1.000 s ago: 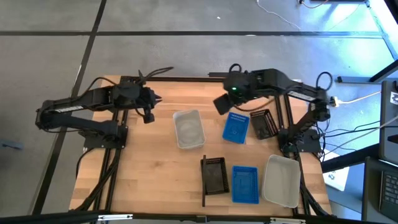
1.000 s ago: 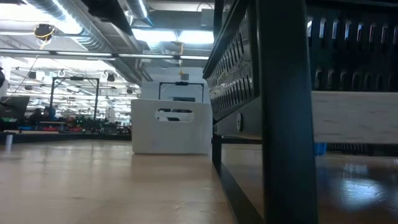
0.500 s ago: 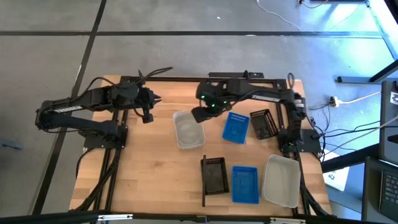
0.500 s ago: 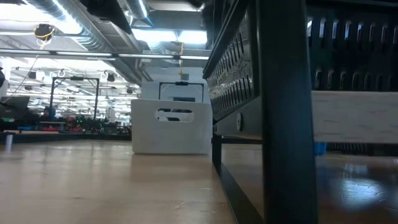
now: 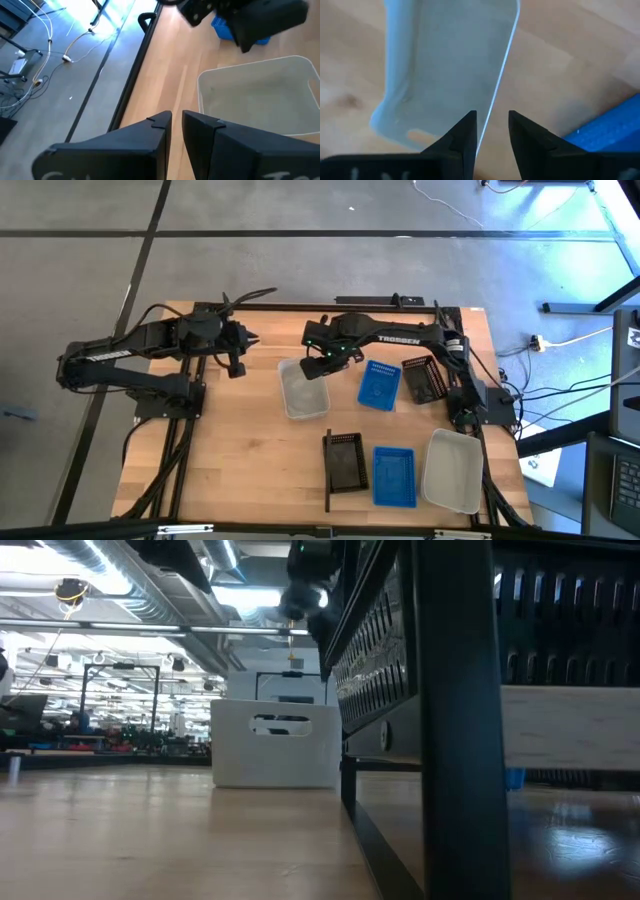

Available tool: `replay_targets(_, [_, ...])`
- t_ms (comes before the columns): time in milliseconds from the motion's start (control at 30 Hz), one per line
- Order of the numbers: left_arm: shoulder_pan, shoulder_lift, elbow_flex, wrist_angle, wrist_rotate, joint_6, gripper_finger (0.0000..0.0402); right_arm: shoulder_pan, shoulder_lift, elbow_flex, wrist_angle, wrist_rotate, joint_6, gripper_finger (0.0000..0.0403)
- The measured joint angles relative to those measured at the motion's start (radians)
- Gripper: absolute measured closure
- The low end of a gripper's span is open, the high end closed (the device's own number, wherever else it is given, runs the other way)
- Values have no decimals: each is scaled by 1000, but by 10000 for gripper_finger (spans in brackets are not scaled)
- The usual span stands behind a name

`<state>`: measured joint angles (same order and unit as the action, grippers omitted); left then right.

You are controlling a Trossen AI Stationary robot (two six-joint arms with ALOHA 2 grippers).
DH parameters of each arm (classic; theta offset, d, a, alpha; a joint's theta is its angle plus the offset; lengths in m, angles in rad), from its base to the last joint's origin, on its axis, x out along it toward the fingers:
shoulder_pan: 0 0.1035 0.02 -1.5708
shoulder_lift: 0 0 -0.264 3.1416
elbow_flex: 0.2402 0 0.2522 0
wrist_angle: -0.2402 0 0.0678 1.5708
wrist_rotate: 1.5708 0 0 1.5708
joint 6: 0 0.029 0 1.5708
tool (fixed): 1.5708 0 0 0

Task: Stack baskets on shelf by color
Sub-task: Stack the gray bin on top of the gray bins on the shelf

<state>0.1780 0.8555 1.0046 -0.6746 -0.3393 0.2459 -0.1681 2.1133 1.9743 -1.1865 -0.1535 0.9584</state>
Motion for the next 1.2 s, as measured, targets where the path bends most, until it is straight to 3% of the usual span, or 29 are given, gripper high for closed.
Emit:
replay_targets(333, [0,0,0,0,0,0,365,-29,81,0,17,-55,-31,292])
replay_targets(700, [0,0,0,0,0,1,365,-45,171,0,71,-58,-180,293])
replay_targets(800, [0,1,0,0,0,1,365,-45,182,0,73,-59,-229,314])
replay_targets(967, [0,1,0,0,0,1,365,-46,180,0,58,-51,-316,392])
replay_targets(1200, [0,1,0,0,0,1,365,-63,131,41,-7,-44,-317,399])
